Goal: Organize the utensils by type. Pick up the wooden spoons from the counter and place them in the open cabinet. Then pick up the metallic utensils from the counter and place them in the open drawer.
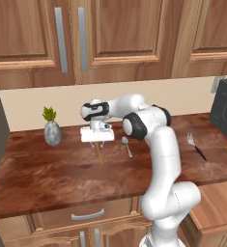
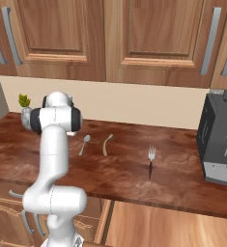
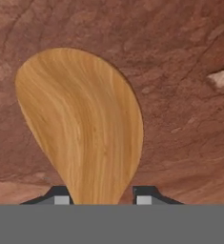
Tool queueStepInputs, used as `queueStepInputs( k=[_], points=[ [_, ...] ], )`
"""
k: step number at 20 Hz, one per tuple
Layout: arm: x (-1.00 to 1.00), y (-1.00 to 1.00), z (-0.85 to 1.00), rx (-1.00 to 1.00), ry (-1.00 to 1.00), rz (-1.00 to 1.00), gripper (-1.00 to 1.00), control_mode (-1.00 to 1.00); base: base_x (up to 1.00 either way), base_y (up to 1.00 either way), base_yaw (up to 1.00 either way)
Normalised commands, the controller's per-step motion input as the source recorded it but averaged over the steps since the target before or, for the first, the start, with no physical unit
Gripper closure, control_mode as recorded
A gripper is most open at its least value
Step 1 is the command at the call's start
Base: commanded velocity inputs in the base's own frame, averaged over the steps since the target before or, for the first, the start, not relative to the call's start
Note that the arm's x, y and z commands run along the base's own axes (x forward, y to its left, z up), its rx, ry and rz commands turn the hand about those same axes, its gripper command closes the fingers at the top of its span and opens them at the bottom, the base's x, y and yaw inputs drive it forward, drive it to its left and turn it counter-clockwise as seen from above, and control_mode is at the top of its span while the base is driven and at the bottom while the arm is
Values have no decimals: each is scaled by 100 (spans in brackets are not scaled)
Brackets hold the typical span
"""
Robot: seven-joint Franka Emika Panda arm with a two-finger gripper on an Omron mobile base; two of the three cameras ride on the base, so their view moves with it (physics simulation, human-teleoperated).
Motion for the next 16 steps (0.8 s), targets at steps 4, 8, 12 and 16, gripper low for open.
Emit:
queueStepInputs(
  k=[4,8,12,16],
  points=[
    [-66,-1,-19,0,0,0,100,-100,0,0,0],
    [-57,-5,6,4,0,0,100,-100,0,0,0],
    [-43,0,40,5,0,2,100,-100,0,0,0],
    [-51,-4,57,4,0,5,100,-100,0,0,0]
  ],
)
